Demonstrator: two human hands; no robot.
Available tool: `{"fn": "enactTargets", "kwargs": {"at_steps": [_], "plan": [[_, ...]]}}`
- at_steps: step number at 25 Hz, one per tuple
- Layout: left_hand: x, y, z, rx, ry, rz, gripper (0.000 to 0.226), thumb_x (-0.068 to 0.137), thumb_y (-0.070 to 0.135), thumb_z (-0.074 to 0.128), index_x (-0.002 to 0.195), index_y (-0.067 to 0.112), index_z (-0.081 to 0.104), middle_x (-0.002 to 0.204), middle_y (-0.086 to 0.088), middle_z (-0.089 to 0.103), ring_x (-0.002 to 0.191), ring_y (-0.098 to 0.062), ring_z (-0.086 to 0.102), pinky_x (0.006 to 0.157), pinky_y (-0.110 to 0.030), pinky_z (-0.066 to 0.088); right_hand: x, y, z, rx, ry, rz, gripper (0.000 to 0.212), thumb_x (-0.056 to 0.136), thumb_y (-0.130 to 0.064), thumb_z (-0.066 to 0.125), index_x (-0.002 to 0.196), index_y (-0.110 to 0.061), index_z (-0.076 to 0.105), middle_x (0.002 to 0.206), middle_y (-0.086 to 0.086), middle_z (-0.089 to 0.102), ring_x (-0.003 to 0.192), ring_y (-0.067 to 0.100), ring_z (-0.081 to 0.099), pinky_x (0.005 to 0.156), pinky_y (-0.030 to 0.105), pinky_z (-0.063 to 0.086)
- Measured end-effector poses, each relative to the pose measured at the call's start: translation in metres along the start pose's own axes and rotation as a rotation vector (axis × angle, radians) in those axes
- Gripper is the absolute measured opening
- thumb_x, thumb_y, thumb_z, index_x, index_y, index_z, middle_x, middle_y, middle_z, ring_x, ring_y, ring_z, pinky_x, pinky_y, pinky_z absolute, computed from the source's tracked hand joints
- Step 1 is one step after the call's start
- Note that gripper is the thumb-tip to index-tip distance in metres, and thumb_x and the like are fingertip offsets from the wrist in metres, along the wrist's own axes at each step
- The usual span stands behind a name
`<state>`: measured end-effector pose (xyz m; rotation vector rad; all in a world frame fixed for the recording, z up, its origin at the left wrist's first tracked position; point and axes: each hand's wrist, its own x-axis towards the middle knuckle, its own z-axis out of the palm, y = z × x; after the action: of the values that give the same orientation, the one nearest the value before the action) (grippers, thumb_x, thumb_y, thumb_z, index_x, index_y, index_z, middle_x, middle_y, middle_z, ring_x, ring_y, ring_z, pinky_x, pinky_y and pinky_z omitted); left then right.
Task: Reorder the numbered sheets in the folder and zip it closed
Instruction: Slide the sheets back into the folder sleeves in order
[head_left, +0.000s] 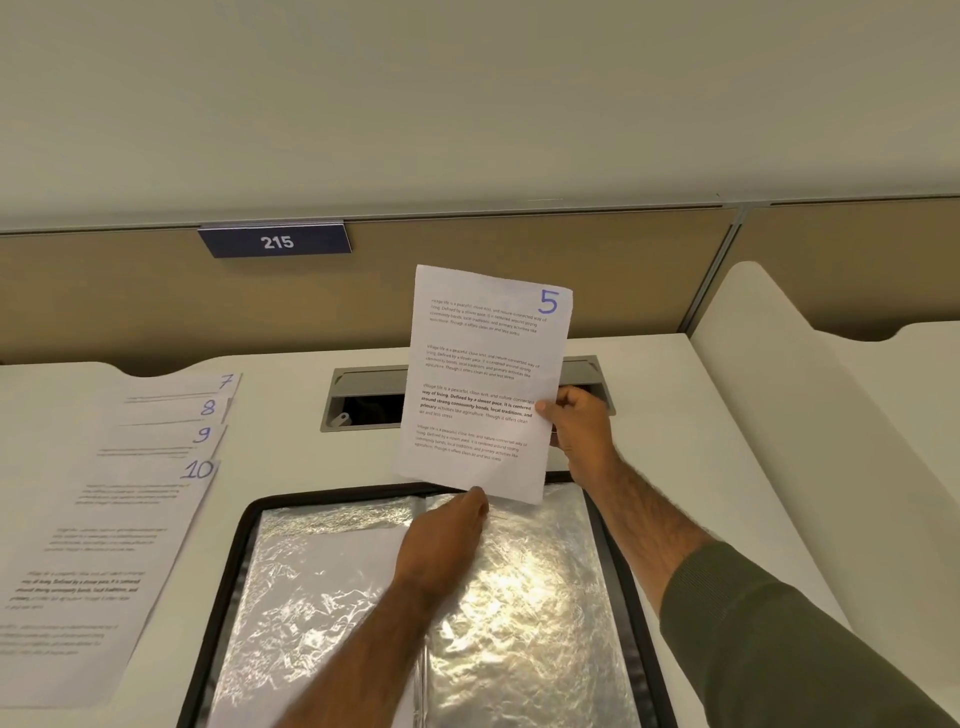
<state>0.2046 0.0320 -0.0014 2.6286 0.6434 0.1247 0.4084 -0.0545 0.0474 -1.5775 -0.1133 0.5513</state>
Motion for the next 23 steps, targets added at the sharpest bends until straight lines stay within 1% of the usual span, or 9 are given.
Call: {"fn": "enactTargets", "kwargs": {"at_steps": [3,6,9,12,13,16,19,21,23], "plan": [[0.004,0.0,-0.006,-0.007,0.016,0.01,0.012,0.106,0.033,0.043,0.104,0.027,0.052,0.085,0.01,0.065,0.067,-0.008,0.059,0.065,-0.032,0.055,0.001,0.004,-0.013,-0.039,-0.008,-0.022,0.004,0.092,-0.004,0.068,0.091,-0.007,0.069,0.102,0.012,0.075,0.098,0.034,0.072,0.086,0.053,0.06],[0.006,0.001,-0.009,-0.016,0.04,0.023,0.011,0.105,0.033,0.044,0.101,0.027,0.052,0.085,0.01,0.064,0.067,-0.007,0.058,0.067,-0.033,0.055,0.002,0.003,-0.028,-0.08,-0.007,-0.031,0.005,0.093,-0.003,0.067,0.092,-0.008,0.069,0.101,0.009,0.075,0.094,0.029,0.073,0.082,0.048,0.062],[0.008,-0.003,-0.01,-0.048,0.05,0.027,0.012,0.105,0.034,0.047,0.109,0.029,0.057,0.099,0.014,0.067,0.077,-0.006,0.062,0.071,-0.028,0.053,0.004,0.0,-0.04,-0.092,-0.015,-0.025,0.007,0.094,-0.003,0.066,0.09,-0.009,0.067,0.101,0.009,0.075,0.091,0.026,0.073,0.075,0.04,0.062],[0.008,-0.014,-0.013,-0.115,0.05,-0.022,0.017,0.103,0.034,0.052,0.116,0.03,0.063,0.107,0.018,0.067,0.088,-0.006,0.065,0.079,-0.027,0.052,0.007,-0.001,-0.045,-0.11,-0.039,-0.019,0.003,0.093,-0.003,0.067,0.091,-0.005,0.067,0.101,0.01,0.075,0.091,0.027,0.073,0.074,0.04,0.061],[0.007,-0.019,-0.014,-0.122,0.046,-0.043,0.016,0.103,0.035,0.053,0.114,0.03,0.064,0.106,0.017,0.067,0.088,-0.006,0.065,0.079,-0.027,0.053,0.007,-0.002,-0.046,-0.117,-0.051,-0.015,0.001,0.093,-0.003,0.067,0.093,-0.003,0.067,0.101,0.01,0.075,0.091,0.026,0.073,0.073,0.039,0.061],[0.006,-0.027,-0.018,-0.134,0.029,-0.087,0.008,0.101,0.036,0.055,0.102,0.033,0.062,0.096,0.017,0.065,0.081,-0.003,0.061,0.075,-0.028,0.052,0.01,0.0,-0.047,-0.152,-0.095,0.004,0.01,0.094,-0.004,0.067,0.1,0.004,0.065,0.102,0.012,0.075,0.092,0.027,0.073,0.076,0.042,0.062],[0.011,-0.029,-0.02,-0.167,0.047,-0.084,0.006,0.099,0.03,0.059,0.104,0.029,0.061,0.098,0.015,0.066,0.086,-0.007,0.062,0.076,-0.031,0.053,0.012,0.001,-0.045,-0.168,-0.126,0.02,0.016,0.094,-0.003,0.066,0.105,0.007,0.064,0.103,0.013,0.075,0.092,0.027,0.073,0.072,0.038,0.062],[0.016,-0.031,-0.02,-0.164,0.042,-0.066,0.009,0.099,0.028,0.06,0.107,0.029,0.062,0.102,0.015,0.066,0.089,-0.008,0.063,0.077,-0.03,0.052,0.014,0.0,-0.044,-0.175,-0.143,0.03,0.016,0.093,-0.003,0.067,0.106,0.006,0.064,0.103,0.013,0.075,0.092,0.026,0.074,0.069,0.035,0.062],[0.022,-0.035,-0.018,-0.147,0.024,-0.049,0.009,0.099,0.027,0.06,0.107,0.03,0.062,0.103,0.016,0.065,0.09,-0.008,0.063,0.077,-0.027,0.05,0.016,-0.001,-0.044,-0.191,-0.178,0.051,0.017,0.093,-0.003,0.068,0.107,0.005,0.064,0.103,0.013,0.075,0.092,0.025,0.074,0.07,0.036,0.062]]}}
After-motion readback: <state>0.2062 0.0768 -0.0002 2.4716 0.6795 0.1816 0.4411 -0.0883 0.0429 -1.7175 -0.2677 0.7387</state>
